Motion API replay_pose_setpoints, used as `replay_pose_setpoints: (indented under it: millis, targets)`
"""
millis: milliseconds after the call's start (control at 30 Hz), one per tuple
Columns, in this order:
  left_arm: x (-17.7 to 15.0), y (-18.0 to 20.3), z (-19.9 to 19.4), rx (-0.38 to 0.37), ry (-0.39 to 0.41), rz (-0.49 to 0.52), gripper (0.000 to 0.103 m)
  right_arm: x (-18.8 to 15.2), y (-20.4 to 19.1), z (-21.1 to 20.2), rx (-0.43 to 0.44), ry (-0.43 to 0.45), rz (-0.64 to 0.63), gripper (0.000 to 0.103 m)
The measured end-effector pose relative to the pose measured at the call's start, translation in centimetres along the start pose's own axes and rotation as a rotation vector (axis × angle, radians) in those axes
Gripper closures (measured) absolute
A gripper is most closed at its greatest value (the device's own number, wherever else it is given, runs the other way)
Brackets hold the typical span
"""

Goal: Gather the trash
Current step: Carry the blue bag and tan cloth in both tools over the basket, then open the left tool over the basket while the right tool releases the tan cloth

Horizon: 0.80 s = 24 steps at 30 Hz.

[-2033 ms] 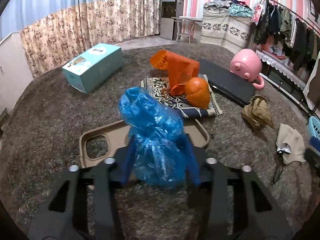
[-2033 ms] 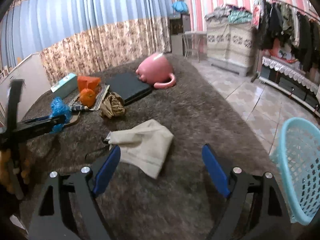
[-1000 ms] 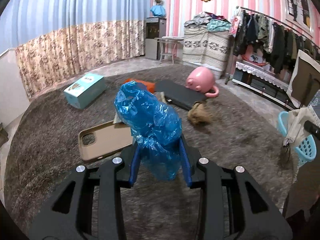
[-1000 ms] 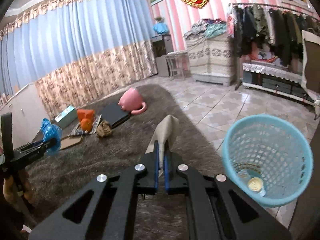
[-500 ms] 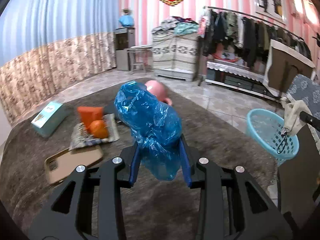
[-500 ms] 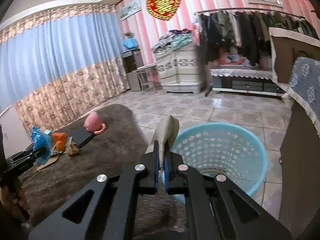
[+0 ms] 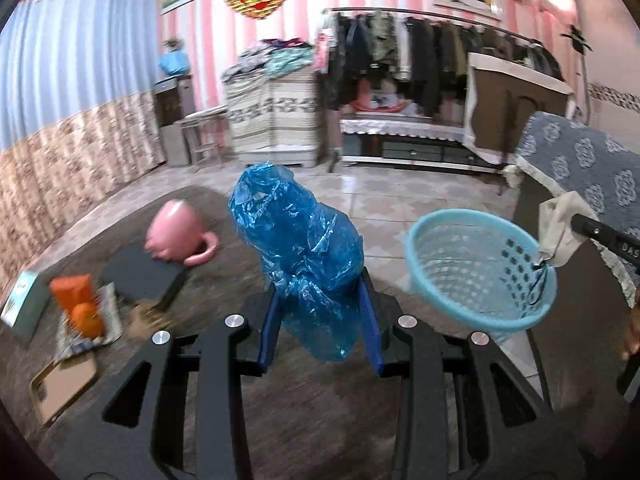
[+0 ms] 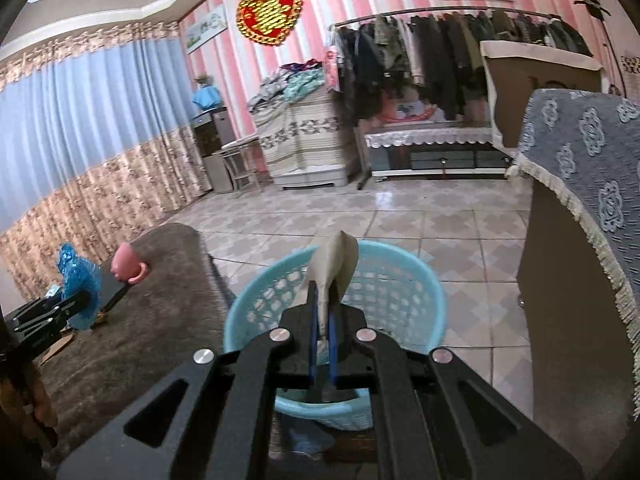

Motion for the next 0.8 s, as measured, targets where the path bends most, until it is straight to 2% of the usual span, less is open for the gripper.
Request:
replay_pose_setpoints:
  millis: [167, 367, 800]
  targets:
    - [1.3, 4.3, 0.8, -0.075, 0.041, 0.068, 0.069, 0.2, 1.4, -0.1, -0.041, 0.007, 0.008, 0.099]
    - [2.9, 8.6, 2.2, -0.167, 0.061, 0.102, 0.069, 0.4, 2.6, -0.1, -0.067, 0.012, 0.009, 0.099]
    - [4.2, 15.2, 4.9, -0.254, 0.084, 0.168, 0.069, 0.4, 3.8, 0.4, -0.099, 0.012, 0.018, 0.099]
Point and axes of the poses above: each gripper's, at about its wrist camera, not at the fingertips, and z roughly the way its jaws point, y to its right, x to its top, the point moved 1 cm from there along z, roughly the way its jaws point, and after that the axes turned 10 degrees about x, right-handed, at the moved point
